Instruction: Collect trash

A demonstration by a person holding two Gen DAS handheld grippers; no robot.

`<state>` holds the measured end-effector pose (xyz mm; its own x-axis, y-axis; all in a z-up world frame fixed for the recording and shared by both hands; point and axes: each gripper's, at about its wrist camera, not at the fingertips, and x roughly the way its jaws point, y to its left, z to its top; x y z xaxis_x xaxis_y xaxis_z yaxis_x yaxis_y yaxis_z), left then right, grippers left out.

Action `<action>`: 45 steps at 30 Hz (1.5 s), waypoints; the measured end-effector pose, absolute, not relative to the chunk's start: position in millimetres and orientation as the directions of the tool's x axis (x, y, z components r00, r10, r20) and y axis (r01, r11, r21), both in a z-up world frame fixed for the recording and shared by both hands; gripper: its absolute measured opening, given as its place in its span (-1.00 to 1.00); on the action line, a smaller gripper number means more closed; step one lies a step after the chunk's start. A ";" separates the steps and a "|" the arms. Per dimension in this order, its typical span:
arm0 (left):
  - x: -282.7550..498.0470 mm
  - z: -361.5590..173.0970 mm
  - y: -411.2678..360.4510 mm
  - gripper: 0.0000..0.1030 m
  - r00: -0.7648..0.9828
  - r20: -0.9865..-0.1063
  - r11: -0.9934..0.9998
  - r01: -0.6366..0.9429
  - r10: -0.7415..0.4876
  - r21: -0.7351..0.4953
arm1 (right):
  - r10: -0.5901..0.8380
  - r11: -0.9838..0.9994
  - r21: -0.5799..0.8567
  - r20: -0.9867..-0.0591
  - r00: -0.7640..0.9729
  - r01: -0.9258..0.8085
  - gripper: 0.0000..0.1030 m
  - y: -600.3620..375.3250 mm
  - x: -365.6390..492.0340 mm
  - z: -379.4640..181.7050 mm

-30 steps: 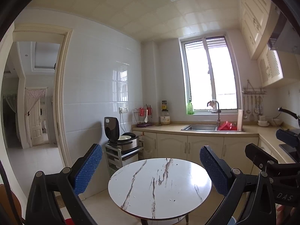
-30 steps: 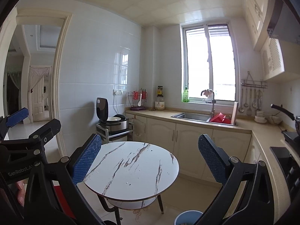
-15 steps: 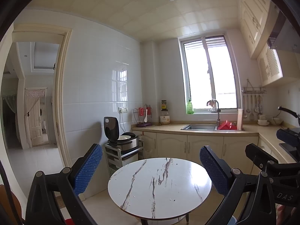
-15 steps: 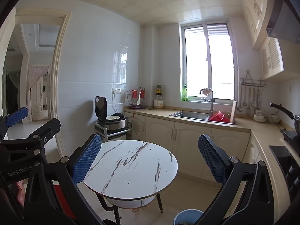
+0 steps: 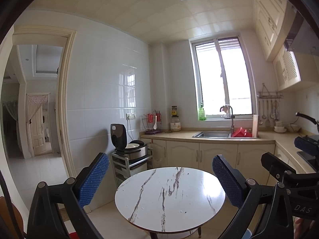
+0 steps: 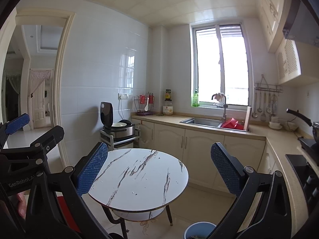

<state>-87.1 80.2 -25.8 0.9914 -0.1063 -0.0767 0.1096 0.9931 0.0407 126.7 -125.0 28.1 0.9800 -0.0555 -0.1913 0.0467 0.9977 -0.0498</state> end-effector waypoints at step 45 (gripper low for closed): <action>-82.1 -22.3 91.0 0.99 0.990 -0.080 0.992 0.117 -0.113 0.041 | -0.058 0.998 -0.048 -0.193 0.979 0.050 1.00 -122.8 127.1 28.3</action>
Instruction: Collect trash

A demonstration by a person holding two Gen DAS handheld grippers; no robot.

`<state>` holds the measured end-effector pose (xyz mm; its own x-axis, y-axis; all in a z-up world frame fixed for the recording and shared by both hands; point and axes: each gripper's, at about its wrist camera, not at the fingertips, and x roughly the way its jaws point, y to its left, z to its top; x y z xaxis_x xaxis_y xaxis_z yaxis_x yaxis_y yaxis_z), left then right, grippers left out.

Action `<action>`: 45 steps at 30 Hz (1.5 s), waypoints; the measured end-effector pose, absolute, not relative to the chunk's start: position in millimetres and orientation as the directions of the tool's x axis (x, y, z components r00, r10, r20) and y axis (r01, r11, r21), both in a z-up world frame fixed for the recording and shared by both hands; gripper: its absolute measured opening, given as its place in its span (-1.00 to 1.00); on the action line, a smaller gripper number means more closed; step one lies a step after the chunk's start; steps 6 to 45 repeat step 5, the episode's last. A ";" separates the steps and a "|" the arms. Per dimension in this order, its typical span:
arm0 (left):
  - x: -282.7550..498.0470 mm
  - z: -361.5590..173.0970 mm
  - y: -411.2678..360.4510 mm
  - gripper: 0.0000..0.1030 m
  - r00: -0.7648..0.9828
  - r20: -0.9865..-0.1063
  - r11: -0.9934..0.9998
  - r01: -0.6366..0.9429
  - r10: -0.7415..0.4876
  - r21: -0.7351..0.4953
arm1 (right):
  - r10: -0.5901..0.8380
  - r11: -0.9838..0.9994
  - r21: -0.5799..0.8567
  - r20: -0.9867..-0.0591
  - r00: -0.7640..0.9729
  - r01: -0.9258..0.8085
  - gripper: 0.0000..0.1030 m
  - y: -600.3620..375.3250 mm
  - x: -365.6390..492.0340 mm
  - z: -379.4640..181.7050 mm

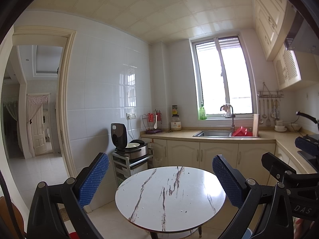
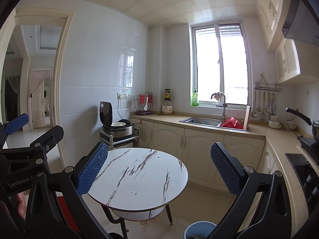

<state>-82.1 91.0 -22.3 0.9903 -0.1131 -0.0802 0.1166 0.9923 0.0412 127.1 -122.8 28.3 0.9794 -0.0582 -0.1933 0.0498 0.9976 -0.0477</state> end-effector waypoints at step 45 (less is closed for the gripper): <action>-82.3 -20.3 94.5 0.99 0.990 -0.083 0.992 0.119 -0.116 0.039 | -0.058 0.998 -0.047 -0.194 0.979 0.050 1.00 -122.8 126.7 27.9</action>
